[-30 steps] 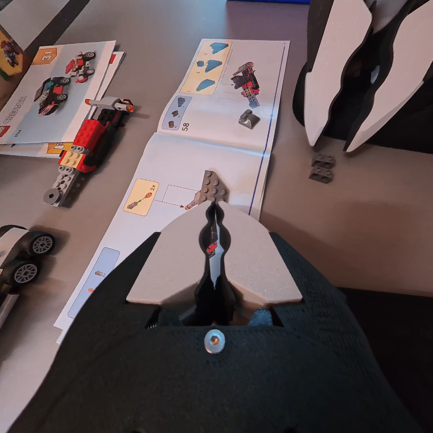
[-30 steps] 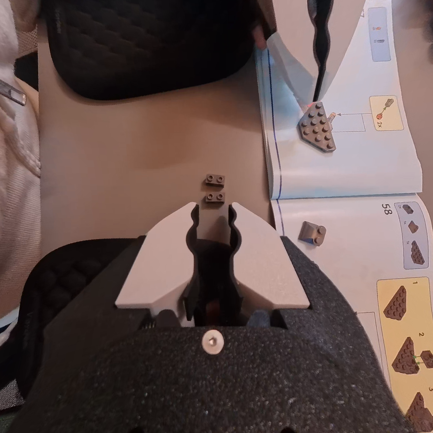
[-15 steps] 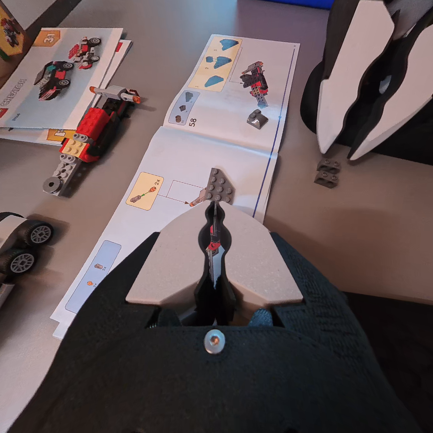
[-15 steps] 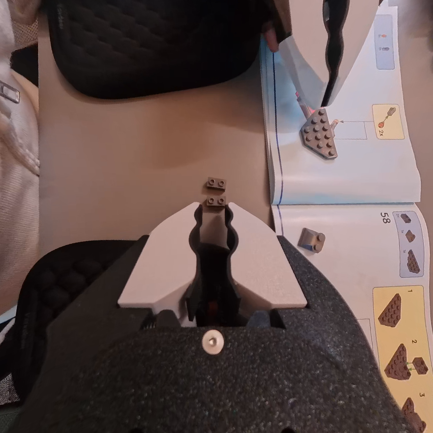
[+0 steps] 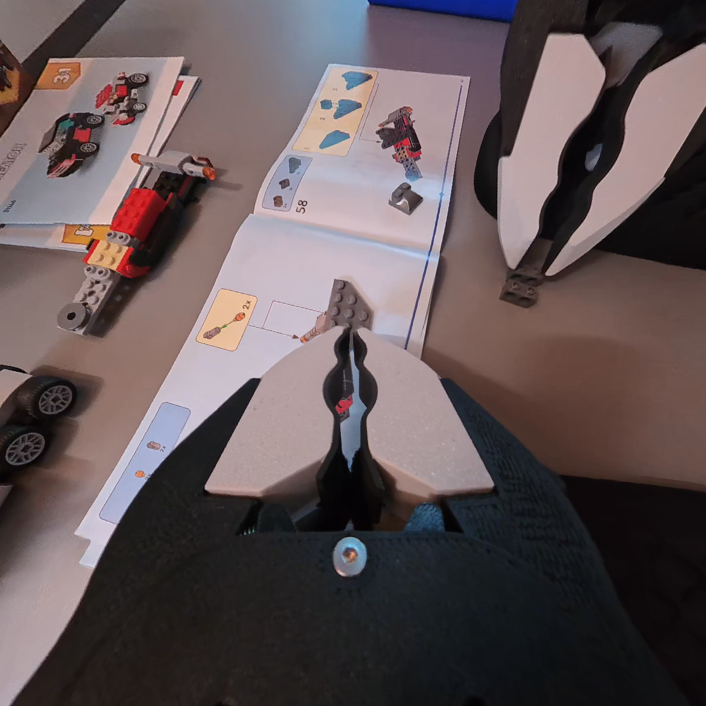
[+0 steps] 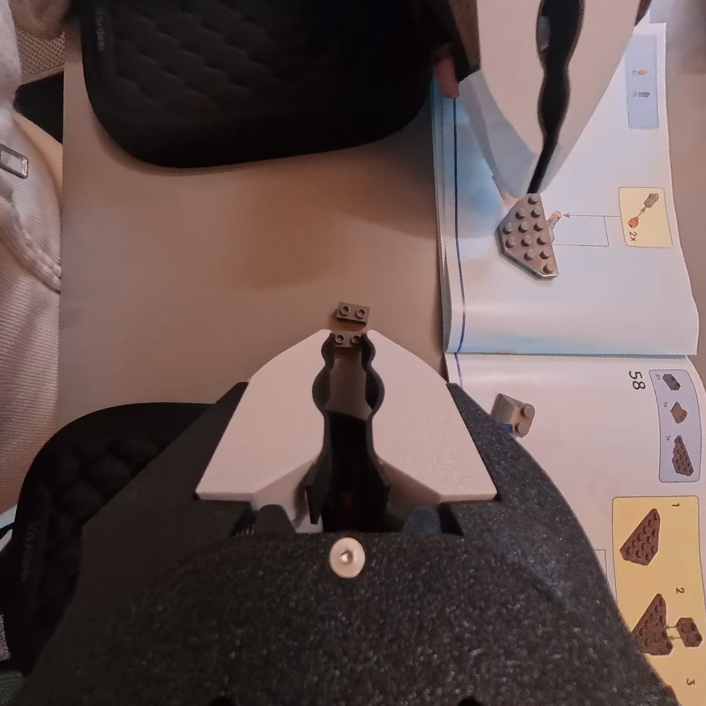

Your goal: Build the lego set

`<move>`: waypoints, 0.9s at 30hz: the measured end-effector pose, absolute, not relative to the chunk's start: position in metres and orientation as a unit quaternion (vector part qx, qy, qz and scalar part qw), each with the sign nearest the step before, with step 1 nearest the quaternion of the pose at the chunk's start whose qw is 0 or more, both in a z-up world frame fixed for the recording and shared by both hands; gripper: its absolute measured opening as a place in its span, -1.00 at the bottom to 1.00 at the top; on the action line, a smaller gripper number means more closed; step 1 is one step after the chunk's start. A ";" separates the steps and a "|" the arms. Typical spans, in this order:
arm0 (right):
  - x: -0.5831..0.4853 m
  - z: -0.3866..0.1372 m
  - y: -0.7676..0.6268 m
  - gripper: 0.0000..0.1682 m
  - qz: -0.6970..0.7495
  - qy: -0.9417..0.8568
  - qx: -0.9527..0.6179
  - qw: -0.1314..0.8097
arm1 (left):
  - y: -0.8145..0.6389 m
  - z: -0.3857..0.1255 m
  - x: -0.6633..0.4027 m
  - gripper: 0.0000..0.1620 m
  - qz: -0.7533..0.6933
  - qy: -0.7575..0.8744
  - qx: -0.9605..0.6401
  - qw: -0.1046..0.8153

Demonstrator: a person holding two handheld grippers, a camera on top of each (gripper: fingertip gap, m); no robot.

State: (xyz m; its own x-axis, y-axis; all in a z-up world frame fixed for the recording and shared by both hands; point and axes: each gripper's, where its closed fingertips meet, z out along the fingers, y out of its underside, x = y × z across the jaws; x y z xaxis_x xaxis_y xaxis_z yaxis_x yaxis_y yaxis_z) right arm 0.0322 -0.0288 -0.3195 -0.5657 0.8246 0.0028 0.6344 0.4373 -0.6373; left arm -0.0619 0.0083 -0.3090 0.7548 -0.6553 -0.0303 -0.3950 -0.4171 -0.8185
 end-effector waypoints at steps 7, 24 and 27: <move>0.032 -0.319 -0.028 -0.85 0.294 -0.838 -0.432 0.156 | 0.021 -0.305 -0.059 -0.98 -0.135 0.329 -0.834 0.422; -0.049 -0.295 0.018 -0.85 0.297 -0.849 -0.394 0.192 | 0.023 -0.312 -0.067 -1.00 -0.188 0.315 -0.839 0.402; -0.053 -0.299 0.020 -0.85 0.281 -0.859 -0.387 0.183 | 0.022 -0.319 -0.066 -0.99 -0.182 0.321 -0.843 0.391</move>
State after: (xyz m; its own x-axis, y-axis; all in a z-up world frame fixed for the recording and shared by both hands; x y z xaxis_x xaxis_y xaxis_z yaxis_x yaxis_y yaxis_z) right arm -0.0528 0.0195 -0.2994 -0.6329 0.7682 0.0969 0.5618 0.5418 -0.6252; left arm -0.0663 0.0221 -0.3188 0.7280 -0.6832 0.0569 -0.3984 -0.4891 -0.7759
